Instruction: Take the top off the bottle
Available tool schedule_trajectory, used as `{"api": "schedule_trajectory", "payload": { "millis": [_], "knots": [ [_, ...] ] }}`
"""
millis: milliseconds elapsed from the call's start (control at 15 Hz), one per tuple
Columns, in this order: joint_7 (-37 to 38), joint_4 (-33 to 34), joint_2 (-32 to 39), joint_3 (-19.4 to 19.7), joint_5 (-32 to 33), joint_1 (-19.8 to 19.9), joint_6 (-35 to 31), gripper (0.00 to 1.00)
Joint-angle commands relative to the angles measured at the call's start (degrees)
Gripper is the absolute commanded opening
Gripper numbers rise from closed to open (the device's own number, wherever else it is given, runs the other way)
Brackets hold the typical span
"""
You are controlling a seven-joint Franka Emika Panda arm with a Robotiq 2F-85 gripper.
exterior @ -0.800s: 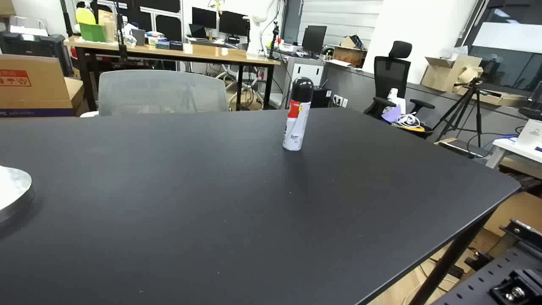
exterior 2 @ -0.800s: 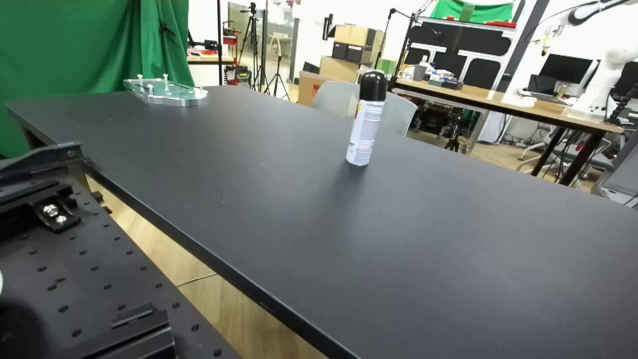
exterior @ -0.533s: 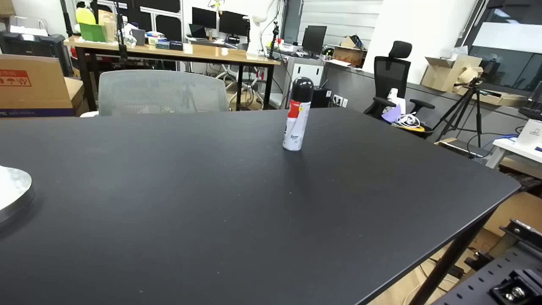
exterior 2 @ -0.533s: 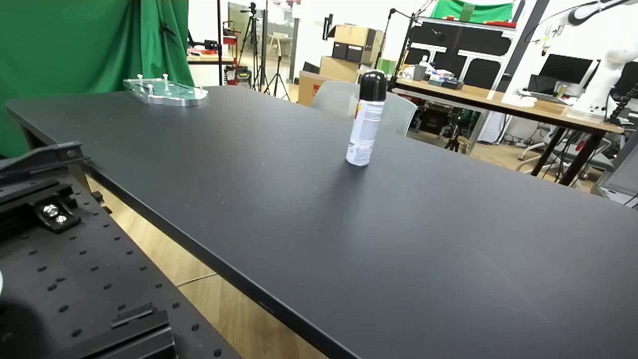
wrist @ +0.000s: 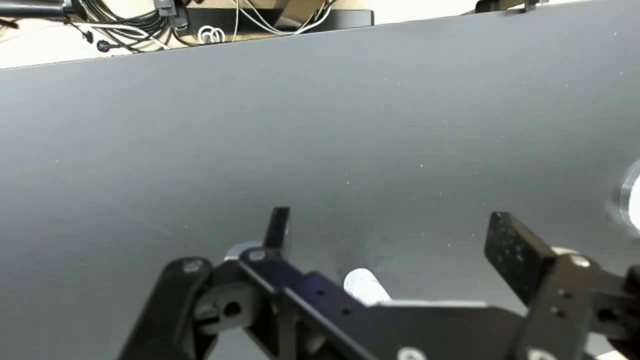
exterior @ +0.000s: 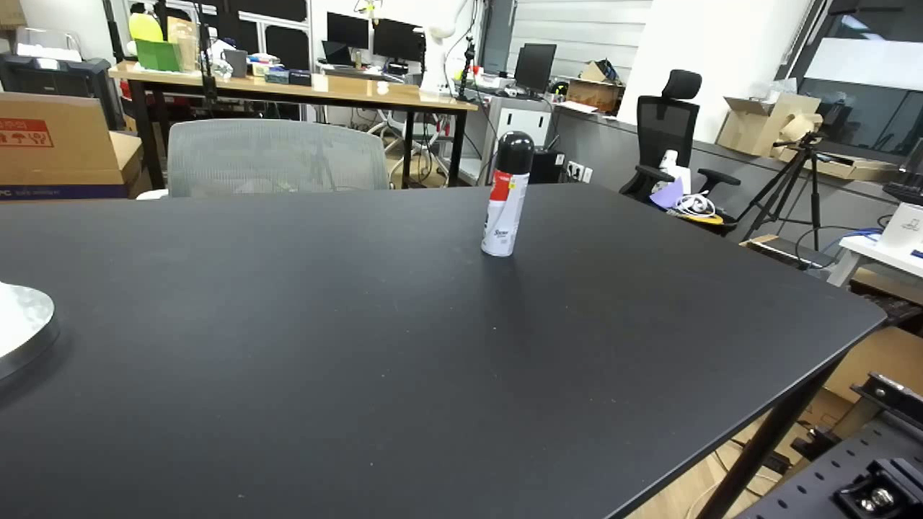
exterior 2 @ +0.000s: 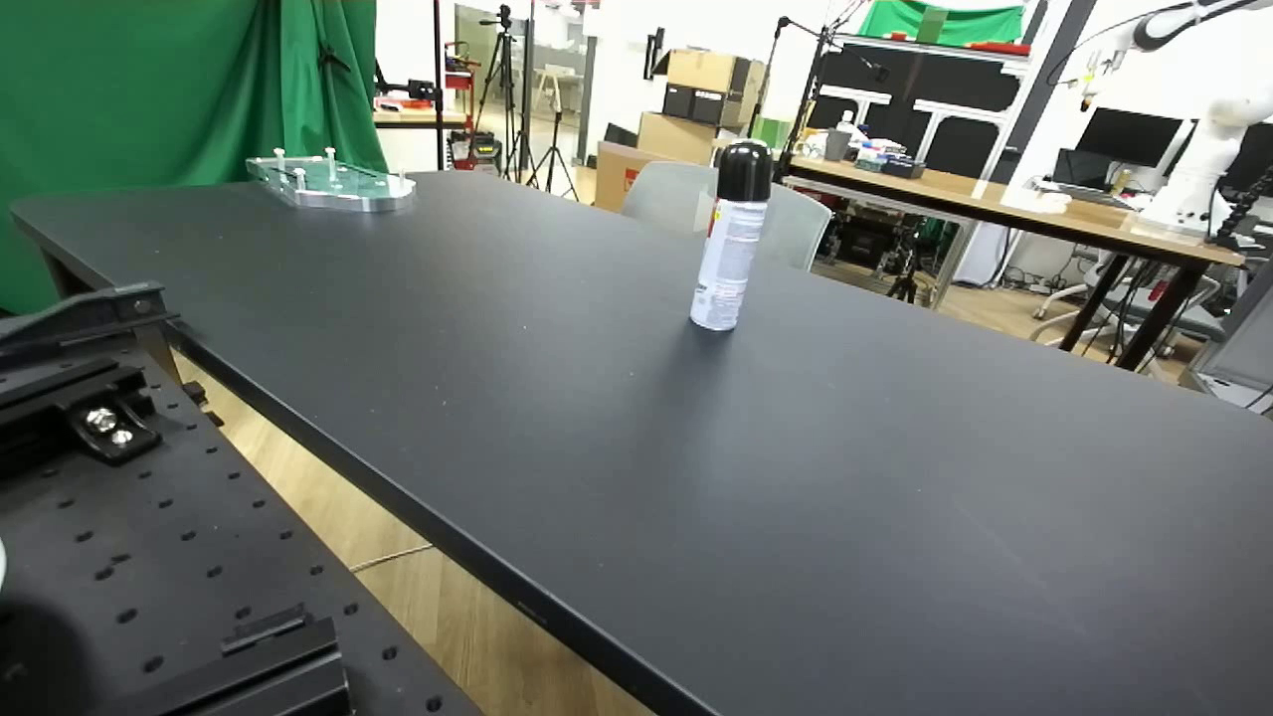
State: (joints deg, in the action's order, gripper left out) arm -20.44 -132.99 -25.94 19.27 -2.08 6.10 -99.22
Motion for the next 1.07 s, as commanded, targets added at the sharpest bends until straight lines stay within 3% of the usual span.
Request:
{"api": "schedule_trajectory", "payload": {
  "millis": [0,333,533,733,1000],
  "knots": [
    [0.0,-0.7,0.5,-2.5,0.8,0.9,-4.0,1.0],
    [-6.0,-3.4,4.1,-6.0,2.3,-2.0,-23.2,1.0],
    [-10.3,-3.4,9.1,-6.9,0.9,-4.4,-30.7,1.0],
    [-15.8,-2.8,14.2,-8.1,0.3,-6.7,-34.0,1.0],
    [-14.8,-3.5,15.6,-9.9,0.6,-6.1,-34.9,1.0]
  ]
}}
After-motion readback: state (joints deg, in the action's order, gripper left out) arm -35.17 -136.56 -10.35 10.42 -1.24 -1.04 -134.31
